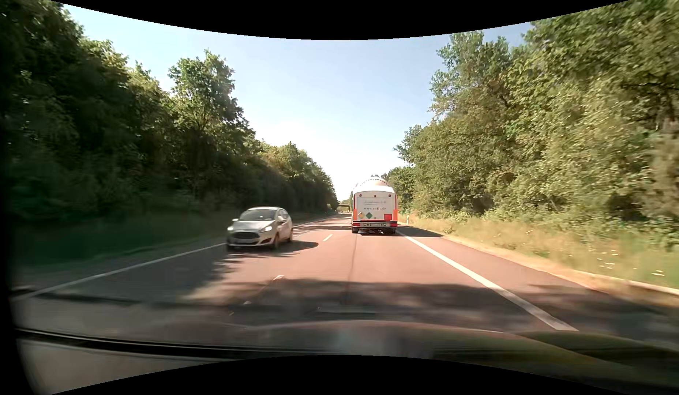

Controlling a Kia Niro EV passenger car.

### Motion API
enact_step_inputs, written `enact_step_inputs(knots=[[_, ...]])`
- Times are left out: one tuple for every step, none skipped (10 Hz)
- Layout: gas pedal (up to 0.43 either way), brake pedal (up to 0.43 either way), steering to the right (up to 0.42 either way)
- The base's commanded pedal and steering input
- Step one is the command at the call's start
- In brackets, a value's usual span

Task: Follow the waypoints while adhering to traffic rules and regulations

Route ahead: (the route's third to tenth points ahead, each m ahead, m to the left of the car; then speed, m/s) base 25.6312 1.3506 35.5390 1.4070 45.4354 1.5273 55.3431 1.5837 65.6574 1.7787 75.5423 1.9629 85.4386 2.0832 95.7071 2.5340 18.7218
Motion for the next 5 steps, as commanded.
enact_step_inputs(knots=[[0.000,0.006,0.004],[0.000,0.006,0.004],[0.000,0.006,0.004],[0.000,0.006,0.004],[0.047,0.006,0.004]])
